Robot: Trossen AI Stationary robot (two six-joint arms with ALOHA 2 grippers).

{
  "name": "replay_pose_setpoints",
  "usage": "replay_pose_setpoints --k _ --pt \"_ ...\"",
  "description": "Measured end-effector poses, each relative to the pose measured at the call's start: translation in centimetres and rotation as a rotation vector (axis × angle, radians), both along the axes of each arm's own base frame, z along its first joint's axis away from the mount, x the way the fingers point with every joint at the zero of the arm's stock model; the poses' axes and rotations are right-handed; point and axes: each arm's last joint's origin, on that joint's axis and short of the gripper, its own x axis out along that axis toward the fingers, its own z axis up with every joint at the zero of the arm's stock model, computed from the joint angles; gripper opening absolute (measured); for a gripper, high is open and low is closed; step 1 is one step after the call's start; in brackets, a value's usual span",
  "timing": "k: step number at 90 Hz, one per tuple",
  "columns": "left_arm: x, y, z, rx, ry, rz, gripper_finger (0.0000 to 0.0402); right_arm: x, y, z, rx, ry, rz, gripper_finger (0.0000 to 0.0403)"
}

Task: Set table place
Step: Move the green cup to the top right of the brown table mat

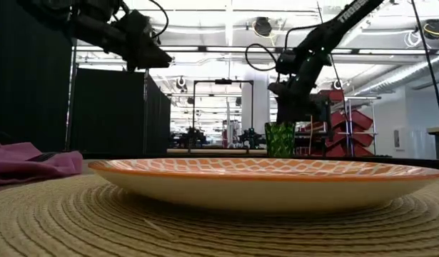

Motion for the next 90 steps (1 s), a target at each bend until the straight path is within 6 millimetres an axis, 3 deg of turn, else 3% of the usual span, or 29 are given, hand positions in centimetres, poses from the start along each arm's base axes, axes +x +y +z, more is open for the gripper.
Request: replay_pose_setpoints --k 9,25,44,69,90 --pt "-0.3 0.3 0.0 0.008 0.002 -0.01 0.0127 0.5 -0.3 -0.1 -0.001 -0.056 0.005 0.016" --pt "-0.5 0.5 -0.3 -0.007 0.027 0.001 0.0127 1.4 -0.3 2.5 -0.019 -0.17 0.031 0.016" --pt "-0.6 0.5 -0.3 -0.005 0.033 -0.002 0.0127 1.2 -0.2 5.3 -0.092 -0.033 0.036 0.016" --pt "-0.6 0.5 -0.4 -0.021 0.031 -0.018 0.0127 -0.2 -0.3 3.8 -0.057 0.199 -0.024 0.016" --pt "-0.5 0.5 -0.4 -0.02 0.03 -0.018 0.0127 0.7 -0.2 2.7 -0.032 0.218 -0.006 0.0161"
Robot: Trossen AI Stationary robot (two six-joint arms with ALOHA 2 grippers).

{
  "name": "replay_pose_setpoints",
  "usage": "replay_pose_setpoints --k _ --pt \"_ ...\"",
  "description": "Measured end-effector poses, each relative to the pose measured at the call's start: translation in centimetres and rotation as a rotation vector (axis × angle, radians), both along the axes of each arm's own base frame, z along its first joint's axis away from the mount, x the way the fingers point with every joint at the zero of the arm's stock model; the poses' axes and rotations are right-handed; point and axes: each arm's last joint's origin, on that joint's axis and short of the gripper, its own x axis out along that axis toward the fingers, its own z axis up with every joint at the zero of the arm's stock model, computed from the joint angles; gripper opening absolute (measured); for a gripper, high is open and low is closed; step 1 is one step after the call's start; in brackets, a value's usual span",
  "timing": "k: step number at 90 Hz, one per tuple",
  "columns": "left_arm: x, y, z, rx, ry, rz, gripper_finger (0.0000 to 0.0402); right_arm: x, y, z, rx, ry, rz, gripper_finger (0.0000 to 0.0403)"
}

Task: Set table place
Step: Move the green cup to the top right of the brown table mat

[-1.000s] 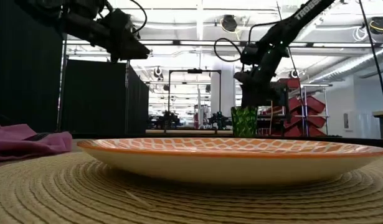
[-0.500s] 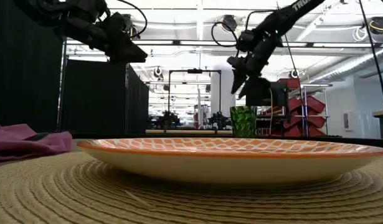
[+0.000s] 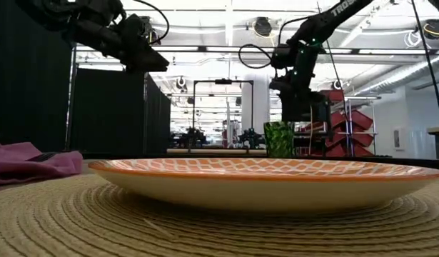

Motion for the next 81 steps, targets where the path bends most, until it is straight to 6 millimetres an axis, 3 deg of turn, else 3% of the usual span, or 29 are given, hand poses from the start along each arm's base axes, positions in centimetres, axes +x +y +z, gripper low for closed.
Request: replay_pose_setpoints --k 21,38,53,63,81 --pt "0.0 0.0 0.0 -0.004 0.0 -0.01 0.0127 1.1 -0.3 -3.3 0.085 0.078 0.029 0.0145" --pt "0.0 -0.1 0.0 -0.008 -0.001 -0.023 0.0127 1.5 0.5 -4.2 0.126 0.147 0.143 0.0018" --pt "0.0 -0.1 0.0 -0.009 0.0 -0.023 0.0127 1.4 1.4 -3.2 0.14 0.135 0.176 0.0002" --pt "0.0 -0.1 -0.1 -0.009 0.001 -0.023 0.0127 0.8 2.7 -1.1 0.144 0.123 0.2 0.0002" --pt "0.0 -0.1 -0.2 -0.009 0.02 -0.027 0.0127 -0.5 7.1 3.4 0.23 0.046 0.258 0.0001"
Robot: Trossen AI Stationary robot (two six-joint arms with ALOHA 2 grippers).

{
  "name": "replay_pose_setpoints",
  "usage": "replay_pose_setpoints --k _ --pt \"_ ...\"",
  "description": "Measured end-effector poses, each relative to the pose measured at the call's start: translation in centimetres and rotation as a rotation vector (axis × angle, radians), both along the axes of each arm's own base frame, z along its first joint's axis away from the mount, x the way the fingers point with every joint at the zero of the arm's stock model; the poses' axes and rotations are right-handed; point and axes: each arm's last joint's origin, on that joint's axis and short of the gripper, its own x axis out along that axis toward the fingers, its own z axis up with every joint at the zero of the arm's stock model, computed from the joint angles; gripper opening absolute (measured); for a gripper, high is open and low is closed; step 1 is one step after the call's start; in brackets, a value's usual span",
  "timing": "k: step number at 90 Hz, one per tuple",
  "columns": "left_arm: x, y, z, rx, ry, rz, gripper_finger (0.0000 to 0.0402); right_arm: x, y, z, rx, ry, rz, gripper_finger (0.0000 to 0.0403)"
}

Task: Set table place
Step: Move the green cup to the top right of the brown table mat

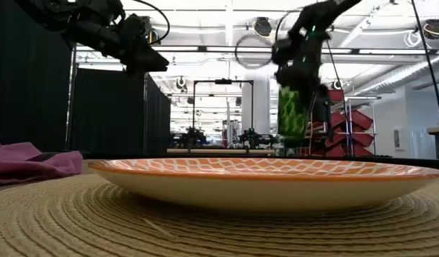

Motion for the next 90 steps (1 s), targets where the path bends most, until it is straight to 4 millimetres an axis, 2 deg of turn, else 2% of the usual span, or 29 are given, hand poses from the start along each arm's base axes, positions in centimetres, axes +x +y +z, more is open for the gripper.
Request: replay_pose_setpoints --k 8,18,27,36,48,59,90 --pt "-0.1 -0.1 -0.4 -0.007 0.036 -0.007 0.0127 -0.3 2.6 1.4 0.015 0.003 0.009 0.0001" --pt "-0.2 -0.2 -0.6 -0.015 0.06 -0.011 0.0127 -0.5 6.1 1.7 0.042 0.019 0.024 0.0001" --pt "-0.2 -0.1 -0.6 -0.014 0.056 -0.01 0.0127 -1.0 9.0 0.7 0.07 0.045 0.026 0.0" --pt "-0.2 -0.1 -0.5 -0.012 0.054 -0.01 0.0127 -1.5 10.8 -1.4 0.07 0.041 -0.004 0.0" --pt "-0.1 -0.2 -0.6 -0.017 0.055 -0.012 0.0127 -2.1 11.9 -4.6 0.088 0.051 -0.056 0.0" --pt "-0.1 -0.3 -0.6 -0.025 0.061 -0.021 0.0127 -2.5 12.6 -6.4 0.092 0.086 -0.06 0.0" --pt "-0.1 -0.3 -0.6 -0.058 0.05 -0.008 0.0127 -2.0 12.6 -6.6 0.059 0.046 -0.05 0.0"
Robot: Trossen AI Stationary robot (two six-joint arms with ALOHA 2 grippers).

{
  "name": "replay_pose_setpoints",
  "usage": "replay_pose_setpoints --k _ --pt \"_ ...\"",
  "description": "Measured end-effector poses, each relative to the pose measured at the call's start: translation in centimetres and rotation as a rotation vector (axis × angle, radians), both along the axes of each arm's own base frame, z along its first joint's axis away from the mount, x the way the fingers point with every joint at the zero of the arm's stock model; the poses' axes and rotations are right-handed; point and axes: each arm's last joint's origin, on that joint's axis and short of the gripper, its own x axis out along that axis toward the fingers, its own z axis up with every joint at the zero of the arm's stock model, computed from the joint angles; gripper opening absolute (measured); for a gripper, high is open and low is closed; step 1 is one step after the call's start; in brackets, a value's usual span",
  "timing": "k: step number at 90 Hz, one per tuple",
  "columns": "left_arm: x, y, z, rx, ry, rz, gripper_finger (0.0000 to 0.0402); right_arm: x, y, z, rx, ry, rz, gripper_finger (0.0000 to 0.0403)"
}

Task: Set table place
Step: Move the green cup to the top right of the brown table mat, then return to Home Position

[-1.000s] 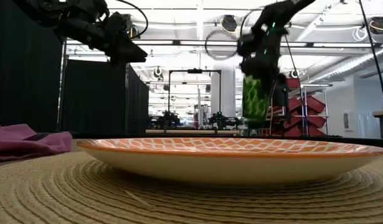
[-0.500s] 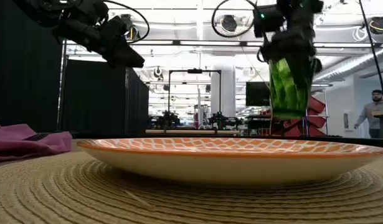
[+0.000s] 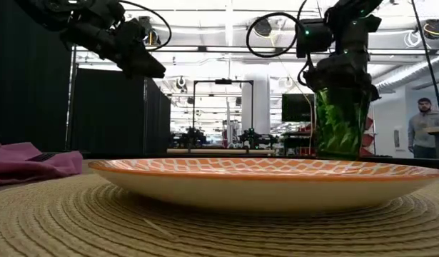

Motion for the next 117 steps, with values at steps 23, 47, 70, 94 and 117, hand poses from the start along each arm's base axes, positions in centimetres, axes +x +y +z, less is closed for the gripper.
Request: replay_pose_setpoints --k 23,47,70,94,117 --pt "0.0 0.0 0.0 -0.003 -0.003 0.002 0.0127 0.2 0.4 0.0 0.03 -0.011 -0.021 0.0" --pt "0.0 -0.1 0.0 -0.01 -0.011 -0.022 0.0127 0.2 0.4 0.0 0.017 0.004 -0.041 0.0" --pt "0.0 -0.1 0.0 -0.012 -0.009 -0.022 0.0127 0.7 0.5 -1.0 0.054 0.047 -0.029 0.0" --pt "0.1 -0.2 0.0 -0.011 -0.009 -0.032 0.0127 1.2 1.1 -2.0 0.066 0.102 -0.009 0.003" --pt "0.2 -0.2 0.0 -0.011 -0.009 -0.033 0.0127 0.7 1.2 -0.9 0.065 0.077 -0.015 0.0105"
